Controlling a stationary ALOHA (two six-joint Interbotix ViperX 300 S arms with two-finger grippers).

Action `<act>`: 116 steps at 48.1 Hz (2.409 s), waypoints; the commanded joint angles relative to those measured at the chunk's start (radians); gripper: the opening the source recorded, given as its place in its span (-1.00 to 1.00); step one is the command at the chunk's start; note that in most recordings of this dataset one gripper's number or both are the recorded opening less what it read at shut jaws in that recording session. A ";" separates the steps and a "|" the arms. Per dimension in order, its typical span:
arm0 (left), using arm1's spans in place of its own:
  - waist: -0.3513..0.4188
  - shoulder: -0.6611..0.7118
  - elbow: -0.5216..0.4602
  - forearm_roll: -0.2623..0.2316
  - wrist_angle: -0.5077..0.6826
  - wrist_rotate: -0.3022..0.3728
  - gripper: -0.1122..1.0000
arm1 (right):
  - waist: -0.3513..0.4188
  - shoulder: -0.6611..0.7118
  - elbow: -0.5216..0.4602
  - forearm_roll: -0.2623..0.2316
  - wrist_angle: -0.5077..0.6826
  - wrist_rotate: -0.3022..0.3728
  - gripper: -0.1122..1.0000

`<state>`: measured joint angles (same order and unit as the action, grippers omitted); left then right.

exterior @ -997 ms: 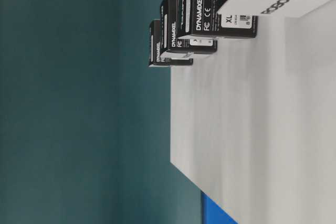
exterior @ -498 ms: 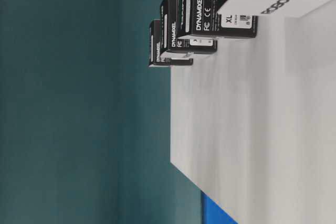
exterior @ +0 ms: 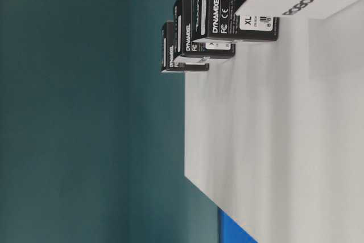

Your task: Place the box from the white plastic tray onto the white base.

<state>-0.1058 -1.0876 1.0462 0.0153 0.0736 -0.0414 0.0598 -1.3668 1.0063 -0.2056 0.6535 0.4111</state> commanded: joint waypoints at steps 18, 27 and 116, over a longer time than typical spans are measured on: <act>0.000 0.038 -0.028 0.003 -0.064 0.005 -0.93 | -0.003 0.008 0.052 0.005 -0.046 0.008 0.99; 0.000 0.074 -0.023 0.003 -0.152 -0.005 -0.93 | -0.008 0.003 0.064 -0.002 -0.049 -0.009 0.99; -0.002 0.087 0.008 0.002 -0.098 -0.060 -0.93 | -0.008 0.003 0.109 -0.005 -0.212 -0.051 0.99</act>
<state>-0.1058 -1.0063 1.0646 0.0153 -0.0215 -0.0997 0.0537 -1.3652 1.1183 -0.2086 0.4449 0.3605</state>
